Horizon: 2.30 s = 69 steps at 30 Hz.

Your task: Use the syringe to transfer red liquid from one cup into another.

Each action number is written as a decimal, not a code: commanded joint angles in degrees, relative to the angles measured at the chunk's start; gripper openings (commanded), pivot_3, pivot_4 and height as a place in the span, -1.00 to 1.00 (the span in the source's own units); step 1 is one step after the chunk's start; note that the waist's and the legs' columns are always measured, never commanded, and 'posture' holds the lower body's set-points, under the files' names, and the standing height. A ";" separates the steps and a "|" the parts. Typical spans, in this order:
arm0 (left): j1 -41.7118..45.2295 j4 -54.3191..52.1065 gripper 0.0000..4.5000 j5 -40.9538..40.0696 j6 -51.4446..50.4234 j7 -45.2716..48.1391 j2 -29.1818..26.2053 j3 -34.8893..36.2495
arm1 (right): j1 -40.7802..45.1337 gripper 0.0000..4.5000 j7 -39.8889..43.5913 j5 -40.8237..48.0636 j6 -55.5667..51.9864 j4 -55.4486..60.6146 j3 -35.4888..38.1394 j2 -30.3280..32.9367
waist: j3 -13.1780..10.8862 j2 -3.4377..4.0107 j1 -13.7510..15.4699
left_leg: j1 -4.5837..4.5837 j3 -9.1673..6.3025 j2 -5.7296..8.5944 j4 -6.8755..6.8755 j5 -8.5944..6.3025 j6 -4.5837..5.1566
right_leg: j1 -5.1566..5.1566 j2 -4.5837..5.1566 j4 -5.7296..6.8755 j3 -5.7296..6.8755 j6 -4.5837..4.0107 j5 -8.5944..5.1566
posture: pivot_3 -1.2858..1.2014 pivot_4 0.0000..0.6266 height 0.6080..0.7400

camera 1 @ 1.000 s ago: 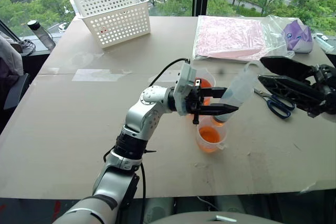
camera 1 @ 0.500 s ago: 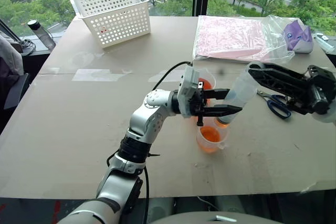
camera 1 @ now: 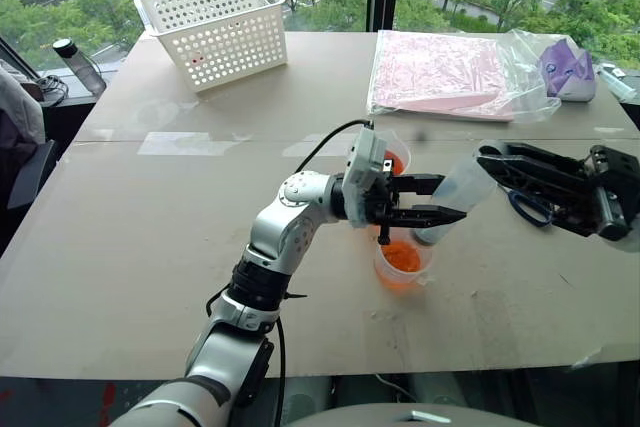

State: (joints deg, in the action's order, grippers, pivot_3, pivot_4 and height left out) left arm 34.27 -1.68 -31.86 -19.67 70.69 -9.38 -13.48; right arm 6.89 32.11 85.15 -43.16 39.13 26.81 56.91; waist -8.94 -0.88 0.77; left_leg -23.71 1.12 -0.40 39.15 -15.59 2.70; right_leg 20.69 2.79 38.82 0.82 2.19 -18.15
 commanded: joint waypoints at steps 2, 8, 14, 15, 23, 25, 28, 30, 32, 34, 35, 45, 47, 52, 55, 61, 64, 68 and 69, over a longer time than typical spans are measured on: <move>1.87 -2.35 -0.38 -3.73 -0.95 -0.09 -0.13 3.17 | -0.97 -0.96 3.87 -4.52 -0.96 1.21 -4.02 1.03 | 0.01 0.00 -0.11 | 0.02 0.00 0.00 0.00 0.00 0.00 | 0.00 -0.01 0.01 0.00 0.00 0.00 | 0.03 -0.52 1.00; 1.68 -3.53 -0.38 -5.12 -2.38 0.19 -1.35 3.41 | 0.68 -0.96 4.84 -5.92 -0.78 -0.25 -6.54 1.12 | 0.02 0.00 -0.09 | 0.02 -0.02 -0.01 0.01 0.04 -0.07 | -0.02 -0.01 0.00 0.00 0.00 0.00 | 0.03 -0.52 1.00; 1.48 -4.13 -0.38 -5.08 -2.21 -0.91 -1.39 3.90 | 1.38 -0.96 6.48 -4.32 -1.79 -1.19 -8.23 1.66 | 0.01 -0.01 0.06 | -0.02 -0.03 -0.01 0.02 0.07 -0.12 | -0.01 0.01 -0.02 0.01 0.00 0.00 | 0.03 -0.52 1.00; 1.50 -4.19 -0.38 -5.20 -2.25 -1.04 -1.35 4.02 | 1.72 -0.96 7.04 -3.96 -1.89 -1.55 -8.33 1.75 | 0.01 -0.01 0.05 | -0.03 -0.03 -0.01 0.03 0.07 -0.12 | -0.01 0.01 -0.03 0.02 0.00 0.00 | 0.03 -0.52 1.00; 1.65 -4.75 -0.38 -5.62 -2.20 -1.50 -1.01 4.81 | 5.57 0.58 5.20 2.08 -1.06 -5.74 -5.30 0.02 | 0.00 -0.02 0.00 | -0.02 -0.04 -0.01 0.03 0.06 -0.10 | -0.01 0.01 -0.03 0.02 0.00 0.00 | 0.03 -0.52 1.00; 1.89 -4.86 -0.38 -5.81 -2.29 -1.65 -0.91 5.19 | 6.04 0.58 4.71 5.87 -1.09 -7.29 -3.47 -0.51 | -0.01 -0.03 0.06 | -0.03 -0.02 -0.01 0.03 0.06 -0.10 | -0.01 0.03 -0.03 0.02 0.00 0.00 | 0.03 -0.52 1.00; 2.39 -5.29 -0.38 -6.53 -2.57 -2.28 -0.71 5.87 | 6.63 0.58 3.11 9.55 -0.42 -9.32 -1.54 -1.78 | -0.01 -0.04 0.10 | -0.06 -0.03 -0.01 0.04 0.05 -0.09 | -0.01 0.04 -0.04 0.05 0.00 0.00 | 0.03 -0.52 1.00; 2.99 -5.73 -0.38 -7.34 -3.10 -2.92 -0.53 6.42 | 6.85 0.58 1.43 12.03 -0.06 -10.26 -0.69 -2.82 | -0.01 -0.04 0.04 | -0.07 -0.02 -0.01 0.04 0.05 -0.08 | -0.01 0.05 -0.05 0.06 0.00 0.00 | 0.03 -0.52 1.00; 3.63 -6.14 -0.38 -8.36 -3.65 -3.84 -0.18 6.97 | 6.69 0.58 -0.44 13.40 0.20 -10.86 -0.19 -3.80 | -0.01 -0.04 0.02 | -0.06 -0.01 -0.01 0.04 0.05 -0.08 | -0.01 0.04 -0.04 0.05 0.00 0.00 | 0.03 -0.52 1.00; 4.22 -6.45 -0.38 -9.40 -4.34 -4.70 0.17 7.45 | 6.53 0.58 -2.24 11.18 0.76 -11.23 -0.37 -4.82 | -0.01 -0.04 0.00 | -0.05 -0.02 -0.01 0.04 0.05 -0.09 | -0.01 0.04 -0.03 0.05 0.00 0.00 | 0.03 -0.52 1.00; 4.40 -6.57 -0.38 -9.57 -4.53 -4.81 0.10 7.44 | 6.48 0.58 -2.76 9.17 1.12 -11.12 -0.64 -5.24 | -0.01 -0.04 0.01 | -0.05 -0.02 -0.01 0.04 0.05 -0.09 | -0.01 0.03 -0.02 0.05 0.00 0.00 | 0.03 -0.52 1.00; 10.20 -12.71 -0.38 -18.59 -12.55 -21.71 -2.84 18.27 | -3.44 0.58 0.46 0.50 -0.90 -12.76 2.01 -6.33 | -0.04 -0.08 0.07 | -0.11 -0.08 -0.01 0.04 0.05 -0.08 | -0.01 0.04 -0.04 0.10 0.00 0.00 | 0.03 -0.52 1.00; 11.78 -14.99 -0.38 -21.57 -15.59 -27.31 -5.20 22.04 | -5.86 0.58 2.44 -4.23 -0.83 -13.16 1.71 -5.30 | -0.03 -0.07 -0.14 | -0.09 -0.06 -0.01 0.04 0.05 -0.09 | -0.01 0.04 -0.04 0.08 0.00 0.00 | 0.03 -0.52 1.00; 12.97 -18.12 -0.38 -26.19 -27.22 -43.08 -14.67 28.50 | -8.15 0.58 6.72 -10.88 -0.47 -15.02 1.41 -4.72 | -0.02 -0.06 -0.20 | 0.00 -0.04 -0.01 0.01 0.06 -0.10 | -0.01 0.01 0.00 0.03 0.01 0.00 | 0.03 -0.52 1.00; 11.43 -19.99 -0.38 -26.54 -34.16 -50.98 -21.05 30.61 | -8.22 0.58 9.02 -14.13 -0.20 -16.92 1.57 -4.48 | -0.02 -0.06 -0.09 | 0.01 -0.06 -0.02 0.02 0.06 -0.11 | -0.01 0.01 0.02 0.04 0.01 0.00 | 0.03 -0.52 1.00; 0.24 -24.57 -0.38 -28.87 -52.66 -59.51 -34.27 32.25 | -7.73 0.58 12.87 -20.07 -0.02 -19.70 0.03 -4.37 | -0.03 -0.05 -0.11 | 0.01 -0.05 -0.01 -0.02 0.07 -0.13 | 0.01 0.02 -0.02 0.02 0.02 -0.01 | 0.03 -0.52 1.00; -4.16 -24.31 -0.38 -28.64 -56.67 -62.24 -35.22 33.11 | -6.70 0.58 14.16 -21.40 -0.32 -20.37 -0.81 -5.10 | -0.04 -0.07 0.02 | 0.02 -0.04 -0.01 -0.03 0.07 -0.13 | 0.02 0.04 -0.01 0.01 0.02 -0.01 | 0.03 -0.52 1.00; -7.75 -21.30 -0.38 -25.44 -59.32 -64.72 -34.53 32.28 | -4.90 0.58 14.89 -23.43 -0.37 -21.23 -2.26 -6.10 | -0.05 -0.12 0.22 | 0.02 -0.08 0.00 0.02 0.07 -0.13 | 0.01 0.06 0.03 0.06 0.01 -0.01 | 0.03 -0.52 1.00; -8.48 -20.47 -0.38 -24.14 -59.05 -64.66 -34.52 31.34 | -4.59 0.58 15.04 -23.79 -0.38 -21.35 -2.55 -6.36 | -0.05 -0.11 0.14 | 0.04 -0.07 0.00 0.02 0.07 -0.13 | -0.01 0.07 0.04 0.06 0.01 -0.01 | 0.03 -0.52 1.00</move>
State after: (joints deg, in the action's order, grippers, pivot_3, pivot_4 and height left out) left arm 26.20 -22.76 -57.83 -78.55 6.60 -43.79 17.52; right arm 1.64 46.25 61.83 -44.28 17.85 23.86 50.94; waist -8.99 -0.99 0.91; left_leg -23.66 1.05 -0.39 39.16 -15.53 2.57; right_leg 20.68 2.86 38.86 0.87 2.21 -18.16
